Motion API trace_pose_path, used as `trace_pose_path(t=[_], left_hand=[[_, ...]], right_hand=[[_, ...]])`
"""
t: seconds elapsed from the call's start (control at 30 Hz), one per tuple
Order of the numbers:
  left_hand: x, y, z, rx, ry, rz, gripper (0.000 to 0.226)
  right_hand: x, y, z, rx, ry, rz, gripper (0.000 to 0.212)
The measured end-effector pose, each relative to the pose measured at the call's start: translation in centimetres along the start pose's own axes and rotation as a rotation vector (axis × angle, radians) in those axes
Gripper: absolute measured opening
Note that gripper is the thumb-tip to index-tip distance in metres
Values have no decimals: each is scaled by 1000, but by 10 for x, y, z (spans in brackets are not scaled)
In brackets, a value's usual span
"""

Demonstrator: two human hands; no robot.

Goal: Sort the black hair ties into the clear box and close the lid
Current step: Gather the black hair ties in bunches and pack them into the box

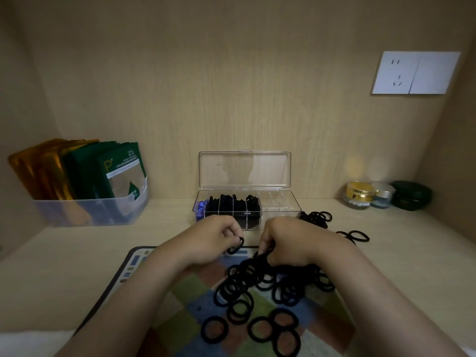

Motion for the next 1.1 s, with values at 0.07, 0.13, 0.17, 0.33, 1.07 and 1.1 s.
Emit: trace_pose_path(t=[0.07,0.13,0.17,0.33,1.07,1.1], left_hand=[[-3,2,-1,-22,-57,-157,9],[-10,6,-1,-34,-147,-174,9],[-15,7,-1,-30,-183,-122,11],[-23,11,1,9,-154,190,25],[-22,-7,6,54,-41,-764,22],[-24,-7,6,52,-67,-784,22]], right_hand=[[-2,2,0,-10,-14,-8,15],[-1,4,-1,1,-5,9,11],[1,6,-2,12,7,45,9],[16,20,-7,40,127,219,6],[6,11,7,122,217,796,10],[6,13,7,104,238,776,10]])
Point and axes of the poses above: each hand's wrist, its own z-axis towards the middle knuckle, its own x-axis out of the back of the hand, y = z × x, the point moved 9 cm from there along z, towards the middle knuckle, and after that the axes turned 13 degrees about -y, right-handed, at the moved point
